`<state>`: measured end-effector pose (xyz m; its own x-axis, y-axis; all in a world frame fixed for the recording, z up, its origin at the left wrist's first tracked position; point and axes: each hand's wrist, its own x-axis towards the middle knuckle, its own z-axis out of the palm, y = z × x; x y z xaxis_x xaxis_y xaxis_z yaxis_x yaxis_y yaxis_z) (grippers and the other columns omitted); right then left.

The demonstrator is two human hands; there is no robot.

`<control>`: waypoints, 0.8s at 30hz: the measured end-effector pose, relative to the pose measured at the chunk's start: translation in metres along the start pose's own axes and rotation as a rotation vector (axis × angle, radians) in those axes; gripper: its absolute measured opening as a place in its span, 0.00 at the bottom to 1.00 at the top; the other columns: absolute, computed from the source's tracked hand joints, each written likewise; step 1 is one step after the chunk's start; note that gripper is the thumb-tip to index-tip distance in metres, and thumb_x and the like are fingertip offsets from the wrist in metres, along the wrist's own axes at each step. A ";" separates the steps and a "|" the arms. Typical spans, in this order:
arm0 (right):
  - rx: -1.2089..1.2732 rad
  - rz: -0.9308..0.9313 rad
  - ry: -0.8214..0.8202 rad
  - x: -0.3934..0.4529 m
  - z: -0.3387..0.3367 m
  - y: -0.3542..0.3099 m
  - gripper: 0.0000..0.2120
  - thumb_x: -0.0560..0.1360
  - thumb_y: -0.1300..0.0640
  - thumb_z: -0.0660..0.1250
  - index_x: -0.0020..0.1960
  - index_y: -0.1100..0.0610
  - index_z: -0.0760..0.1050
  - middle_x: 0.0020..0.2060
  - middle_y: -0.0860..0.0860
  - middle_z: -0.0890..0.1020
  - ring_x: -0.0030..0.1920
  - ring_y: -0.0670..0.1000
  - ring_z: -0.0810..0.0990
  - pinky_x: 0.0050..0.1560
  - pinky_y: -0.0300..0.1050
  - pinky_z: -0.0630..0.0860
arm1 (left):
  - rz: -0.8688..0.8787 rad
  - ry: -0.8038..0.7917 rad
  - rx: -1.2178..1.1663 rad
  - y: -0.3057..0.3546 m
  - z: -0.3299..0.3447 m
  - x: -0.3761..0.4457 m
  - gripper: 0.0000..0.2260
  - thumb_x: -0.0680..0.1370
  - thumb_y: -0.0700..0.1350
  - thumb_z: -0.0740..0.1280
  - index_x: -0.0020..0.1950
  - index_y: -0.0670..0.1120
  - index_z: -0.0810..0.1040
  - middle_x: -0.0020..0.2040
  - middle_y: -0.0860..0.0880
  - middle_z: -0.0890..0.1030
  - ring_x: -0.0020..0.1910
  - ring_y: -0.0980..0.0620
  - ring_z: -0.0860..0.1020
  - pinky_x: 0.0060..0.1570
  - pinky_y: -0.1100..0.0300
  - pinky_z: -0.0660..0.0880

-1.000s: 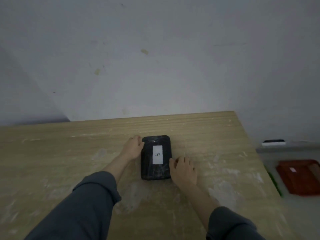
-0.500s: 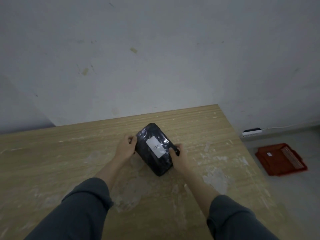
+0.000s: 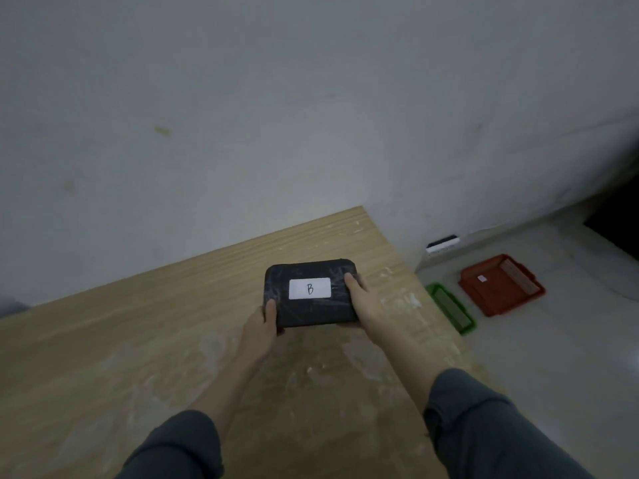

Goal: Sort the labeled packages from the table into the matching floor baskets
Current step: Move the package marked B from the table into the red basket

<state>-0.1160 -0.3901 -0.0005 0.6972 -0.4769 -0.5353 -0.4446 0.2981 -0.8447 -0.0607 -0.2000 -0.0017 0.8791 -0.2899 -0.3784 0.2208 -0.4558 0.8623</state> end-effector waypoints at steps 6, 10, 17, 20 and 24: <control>-0.329 -0.235 0.213 -0.004 -0.112 -0.013 0.19 0.78 0.43 0.53 0.59 0.55 0.71 0.57 0.56 0.79 0.48 0.52 0.76 0.44 0.43 0.70 | 0.059 -0.069 -0.017 0.057 0.096 -0.006 0.19 0.81 0.54 0.52 0.59 0.42 0.74 0.55 0.40 0.80 0.53 0.41 0.80 0.56 0.45 0.78; -0.401 -0.254 0.302 0.006 -0.207 -0.023 0.23 0.79 0.43 0.53 0.61 0.60 0.72 0.58 0.60 0.78 0.54 0.57 0.76 0.49 0.46 0.70 | 0.090 -0.116 0.039 0.098 0.182 -0.012 0.24 0.80 0.56 0.52 0.60 0.39 0.74 0.56 0.39 0.80 0.54 0.40 0.79 0.59 0.41 0.76; -0.540 -0.244 0.349 0.029 -0.381 -0.043 0.26 0.77 0.39 0.51 0.61 0.58 0.70 0.58 0.61 0.78 0.57 0.61 0.76 0.51 0.49 0.71 | 0.114 -0.121 0.059 0.154 0.347 -0.027 0.22 0.81 0.54 0.52 0.60 0.40 0.75 0.53 0.44 0.80 0.48 0.48 0.80 0.46 0.59 0.76; -0.582 -0.226 0.369 0.033 -0.444 -0.051 0.29 0.75 0.36 0.49 0.61 0.57 0.70 0.55 0.59 0.78 0.54 0.62 0.77 0.53 0.58 0.77 | 0.084 -0.169 0.059 0.176 0.409 -0.036 0.21 0.81 0.54 0.50 0.60 0.39 0.72 0.56 0.40 0.79 0.56 0.40 0.78 0.58 0.46 0.76; -0.585 -0.221 0.422 0.055 -0.523 -0.056 0.29 0.75 0.36 0.50 0.59 0.57 0.72 0.53 0.59 0.79 0.54 0.61 0.77 0.48 0.50 0.71 | 0.088 -0.192 0.103 0.206 0.487 -0.038 0.21 0.82 0.54 0.49 0.59 0.40 0.71 0.58 0.38 0.78 0.57 0.40 0.77 0.61 0.43 0.75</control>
<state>-0.3469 -0.8651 0.0197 0.5823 -0.7862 -0.2070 -0.6279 -0.2731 -0.7288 -0.2539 -0.6925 0.0262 0.7947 -0.4823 -0.3686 0.0939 -0.5022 0.8596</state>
